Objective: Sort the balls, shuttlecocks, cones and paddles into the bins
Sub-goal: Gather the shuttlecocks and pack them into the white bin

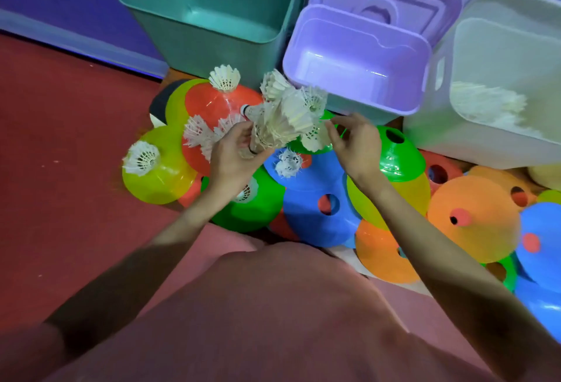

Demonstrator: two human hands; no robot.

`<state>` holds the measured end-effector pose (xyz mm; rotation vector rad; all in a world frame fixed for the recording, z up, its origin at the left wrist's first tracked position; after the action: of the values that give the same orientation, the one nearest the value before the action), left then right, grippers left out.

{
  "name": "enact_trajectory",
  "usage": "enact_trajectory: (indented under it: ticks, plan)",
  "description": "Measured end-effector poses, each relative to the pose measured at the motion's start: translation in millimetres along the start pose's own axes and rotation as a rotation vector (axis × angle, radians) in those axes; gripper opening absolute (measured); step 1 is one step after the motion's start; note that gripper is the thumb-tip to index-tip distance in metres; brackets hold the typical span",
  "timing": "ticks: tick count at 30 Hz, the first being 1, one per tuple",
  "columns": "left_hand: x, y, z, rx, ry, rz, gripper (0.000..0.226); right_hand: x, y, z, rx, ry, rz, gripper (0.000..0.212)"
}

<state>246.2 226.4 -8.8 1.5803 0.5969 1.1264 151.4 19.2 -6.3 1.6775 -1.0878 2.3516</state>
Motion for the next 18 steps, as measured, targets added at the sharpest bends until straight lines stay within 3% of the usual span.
enact_trajectory:
  ticks: [6, 10, 13, 18]
  plan:
    - [-37, 27, 7, -0.064, -0.162, 0.046, 0.041, 53, 46, -29, -0.332, 0.292, 0.357, 0.017]
    - [-69, 44, 14, -0.112, -0.25, 0.104, 0.044, 93, 51, -35, -0.369, 0.449, 0.572, 0.02]
    - [-94, 52, 17, -0.156, -0.311, 0.114, 0.044, 111, 56, -32, -0.351, 0.377, 0.621, 0.021]
    - [-137, 74, 18, -0.232, -0.399, 0.091, 0.044, 119, 83, -23, -0.412, 0.151, 0.504, 0.033]
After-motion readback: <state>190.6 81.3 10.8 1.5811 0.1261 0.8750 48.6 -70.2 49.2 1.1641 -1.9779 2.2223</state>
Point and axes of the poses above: each hand's wrist, its own z-axis towards the middle knuckle, its own x-axis out of the back of the hand, y = z × x, the point moved 1 cm from there along z, towards the middle knuckle, and after that the axes turned 3 degrees about -z, right-handed, at the moved point
